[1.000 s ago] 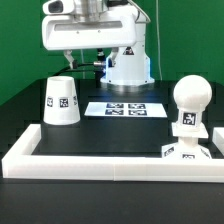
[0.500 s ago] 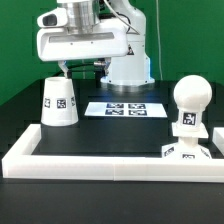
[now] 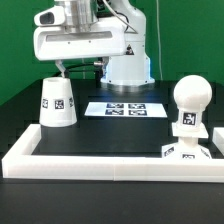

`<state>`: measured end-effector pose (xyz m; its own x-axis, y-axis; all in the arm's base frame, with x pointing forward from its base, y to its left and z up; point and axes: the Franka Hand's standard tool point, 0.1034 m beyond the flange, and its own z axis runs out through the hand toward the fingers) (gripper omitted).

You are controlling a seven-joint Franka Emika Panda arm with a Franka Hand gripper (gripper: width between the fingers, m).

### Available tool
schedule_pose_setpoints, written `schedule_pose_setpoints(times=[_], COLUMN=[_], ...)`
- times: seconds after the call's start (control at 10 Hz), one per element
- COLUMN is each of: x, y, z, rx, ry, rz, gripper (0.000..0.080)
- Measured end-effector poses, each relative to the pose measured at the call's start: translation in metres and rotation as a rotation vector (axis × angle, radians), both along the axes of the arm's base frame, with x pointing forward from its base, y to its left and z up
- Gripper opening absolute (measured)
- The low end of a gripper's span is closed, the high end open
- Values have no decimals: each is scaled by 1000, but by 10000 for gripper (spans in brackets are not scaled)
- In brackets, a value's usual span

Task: Assemble lamp

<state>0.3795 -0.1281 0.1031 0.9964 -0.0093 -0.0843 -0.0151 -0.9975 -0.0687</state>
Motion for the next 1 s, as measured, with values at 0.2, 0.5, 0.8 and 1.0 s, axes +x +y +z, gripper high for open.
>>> schedule_pose_setpoints(times=[0.2, 0.5, 0.8, 1.0], x=[3, 0, 2, 0], y=[-2, -9, -12, -13], z=[2, -12, -20, -22], rx=[2, -2, -2, -3], ry=[-1, 3, 11, 17], rz=[3, 34, 44, 44], gripper=[699, 699, 699, 699])
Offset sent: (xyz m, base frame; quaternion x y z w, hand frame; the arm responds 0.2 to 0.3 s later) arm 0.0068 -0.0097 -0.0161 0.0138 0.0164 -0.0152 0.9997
